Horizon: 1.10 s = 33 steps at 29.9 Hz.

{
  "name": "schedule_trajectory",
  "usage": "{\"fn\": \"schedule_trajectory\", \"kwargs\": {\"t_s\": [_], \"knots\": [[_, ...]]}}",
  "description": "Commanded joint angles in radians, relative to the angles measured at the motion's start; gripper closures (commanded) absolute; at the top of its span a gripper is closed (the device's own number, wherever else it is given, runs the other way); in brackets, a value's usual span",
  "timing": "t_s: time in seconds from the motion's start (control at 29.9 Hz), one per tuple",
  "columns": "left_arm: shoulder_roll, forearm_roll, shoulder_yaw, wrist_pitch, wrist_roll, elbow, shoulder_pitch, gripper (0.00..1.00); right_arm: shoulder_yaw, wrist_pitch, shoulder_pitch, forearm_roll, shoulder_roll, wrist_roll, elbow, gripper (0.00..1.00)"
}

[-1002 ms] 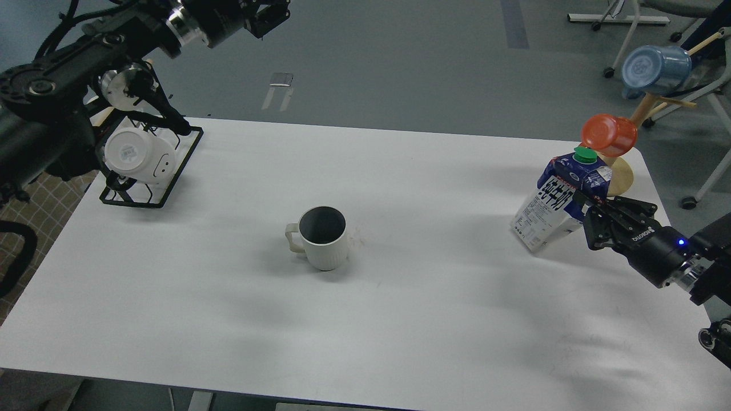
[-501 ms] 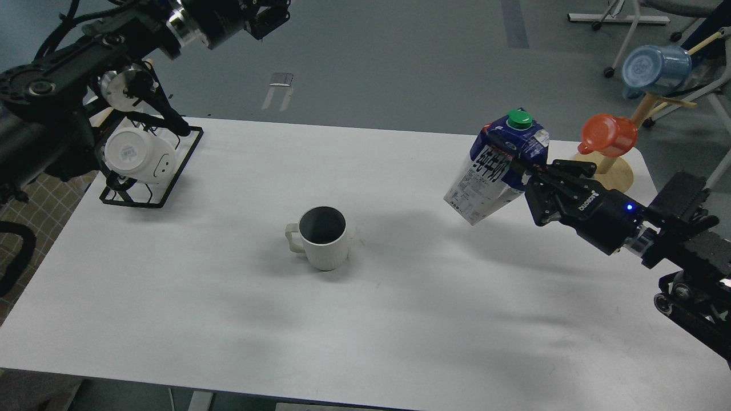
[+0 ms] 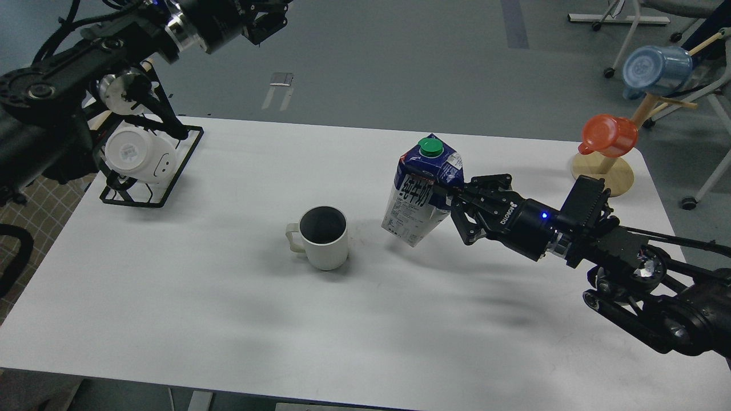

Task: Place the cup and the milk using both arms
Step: 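Lift the milk carton with the right gripper and move it beside the mug, then lower the carton next to the mug and open the right gripper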

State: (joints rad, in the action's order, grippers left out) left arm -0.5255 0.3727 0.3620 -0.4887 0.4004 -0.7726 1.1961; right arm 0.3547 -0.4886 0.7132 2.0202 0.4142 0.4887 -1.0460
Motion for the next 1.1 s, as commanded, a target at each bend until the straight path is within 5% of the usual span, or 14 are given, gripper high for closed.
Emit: {"fn": "schedule_trajectory", "kwargs": {"t_s": [0.0, 0.7, 1.07], "knots": [[-0.001, 0.002, 0.000, 0.000, 0.000, 0.001, -0.001, 0.10, -0.014, 0.000, 0.000, 0.012, -0.035, 0.000, 0.033, 1.00], [-0.002, 0.000, 0.005, 0.000, 0.000, 0.003, -0.006, 0.10, -0.016, 0.000, -0.001, 0.034, -0.149, 0.000, 0.127, 1.00], [-0.002, 0.002, 0.008, 0.000, 0.000, 0.006, -0.013, 0.10, -0.017, 0.000, -0.017, 0.031, -0.149, 0.000, 0.130, 0.76]]}}
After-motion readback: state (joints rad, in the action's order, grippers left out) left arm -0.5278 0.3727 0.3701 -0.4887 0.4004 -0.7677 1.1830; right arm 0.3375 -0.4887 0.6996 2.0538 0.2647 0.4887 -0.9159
